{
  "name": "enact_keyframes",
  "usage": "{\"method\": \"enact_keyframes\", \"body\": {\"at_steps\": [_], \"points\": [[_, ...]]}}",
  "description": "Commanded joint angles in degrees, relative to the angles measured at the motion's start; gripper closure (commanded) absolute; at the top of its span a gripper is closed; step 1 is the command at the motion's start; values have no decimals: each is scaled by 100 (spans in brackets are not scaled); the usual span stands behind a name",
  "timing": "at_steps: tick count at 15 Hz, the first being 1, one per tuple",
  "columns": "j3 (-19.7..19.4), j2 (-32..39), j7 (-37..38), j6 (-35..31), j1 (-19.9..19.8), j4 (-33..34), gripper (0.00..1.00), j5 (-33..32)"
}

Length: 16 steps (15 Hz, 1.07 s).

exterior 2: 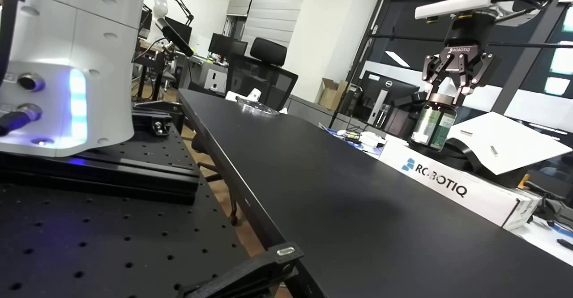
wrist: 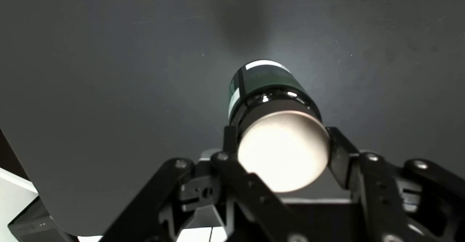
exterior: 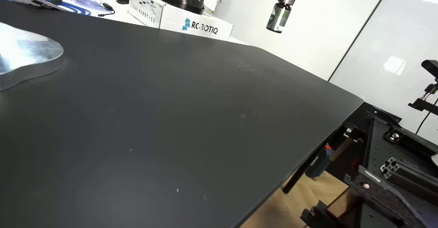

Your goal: Pick up the object and put it on the right side of the table

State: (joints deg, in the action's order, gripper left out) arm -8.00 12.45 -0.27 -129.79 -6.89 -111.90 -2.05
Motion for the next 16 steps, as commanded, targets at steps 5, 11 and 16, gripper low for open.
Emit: {"method": "enact_keyframes", "body": {"at_steps": [5, 11, 16], "points": [[-190, 75, -367, -629, -636, -289, 64, 915], [-168, 884, -348, -1341, -812, -120, 64, 1262], [-99, 1510, -249, -1598, -839, 52, 64, 1227]]}}
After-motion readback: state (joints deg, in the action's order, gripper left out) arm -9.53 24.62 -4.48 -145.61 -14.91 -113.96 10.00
